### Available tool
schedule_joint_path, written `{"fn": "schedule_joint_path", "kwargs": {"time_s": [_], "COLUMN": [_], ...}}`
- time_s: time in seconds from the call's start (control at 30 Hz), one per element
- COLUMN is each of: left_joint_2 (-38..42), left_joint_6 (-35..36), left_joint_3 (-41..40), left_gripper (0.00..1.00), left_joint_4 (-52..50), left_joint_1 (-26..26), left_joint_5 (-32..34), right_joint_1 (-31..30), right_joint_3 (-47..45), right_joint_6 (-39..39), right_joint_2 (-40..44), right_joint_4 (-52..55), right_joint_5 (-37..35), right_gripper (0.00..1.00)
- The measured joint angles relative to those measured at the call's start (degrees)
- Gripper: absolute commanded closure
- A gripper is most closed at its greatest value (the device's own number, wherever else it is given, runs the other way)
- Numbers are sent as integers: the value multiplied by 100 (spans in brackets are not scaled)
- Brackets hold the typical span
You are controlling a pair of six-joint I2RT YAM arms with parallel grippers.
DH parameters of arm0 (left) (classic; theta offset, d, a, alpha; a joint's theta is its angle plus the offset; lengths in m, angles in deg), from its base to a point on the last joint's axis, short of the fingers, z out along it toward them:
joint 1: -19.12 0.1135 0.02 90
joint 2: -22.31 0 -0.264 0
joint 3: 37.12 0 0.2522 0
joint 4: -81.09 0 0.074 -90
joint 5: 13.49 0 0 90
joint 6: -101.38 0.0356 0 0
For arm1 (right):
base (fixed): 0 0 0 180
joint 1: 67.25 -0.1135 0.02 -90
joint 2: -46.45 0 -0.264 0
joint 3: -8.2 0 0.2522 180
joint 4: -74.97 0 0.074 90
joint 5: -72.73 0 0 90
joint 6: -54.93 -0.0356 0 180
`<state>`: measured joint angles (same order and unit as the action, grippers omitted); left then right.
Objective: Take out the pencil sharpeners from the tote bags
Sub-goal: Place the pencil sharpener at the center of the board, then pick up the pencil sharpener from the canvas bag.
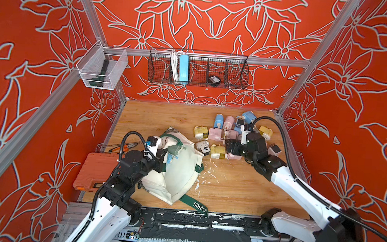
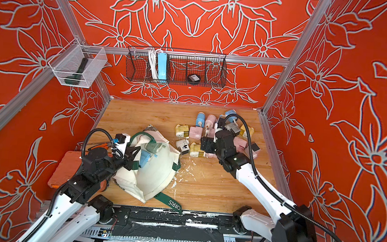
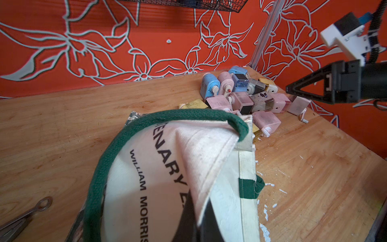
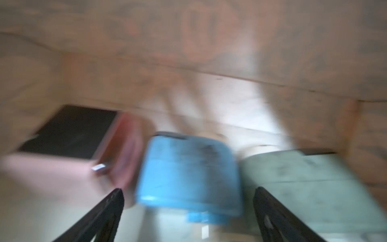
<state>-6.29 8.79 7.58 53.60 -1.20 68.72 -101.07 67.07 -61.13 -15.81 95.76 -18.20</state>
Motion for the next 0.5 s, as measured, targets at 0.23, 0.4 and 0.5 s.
{"fn": "schedule_joint_path", "kwargs": {"time_s": [0.23, 0.4, 0.5], "left_joint_2": [-2, -17, -28], "left_joint_6": [0, 0, 0], "left_joint_3": [0, 0, 2], "left_gripper": [100, 100, 100], "left_joint_4": [0, 0, -7], "left_joint_1": [0, -2, -2], "left_joint_5": [7, 17, 37], "right_joint_1": [-1910, -2962, -3123], "right_joint_3": [-671, -704, -702], "right_joint_6": [332, 962, 1285], "right_joint_2": [-28, -1047, -1681], "right_joint_4": [-1115, -1991, -2555], "right_joint_5": [485, 540, 621], "right_gripper": [17, 16, 16]}}
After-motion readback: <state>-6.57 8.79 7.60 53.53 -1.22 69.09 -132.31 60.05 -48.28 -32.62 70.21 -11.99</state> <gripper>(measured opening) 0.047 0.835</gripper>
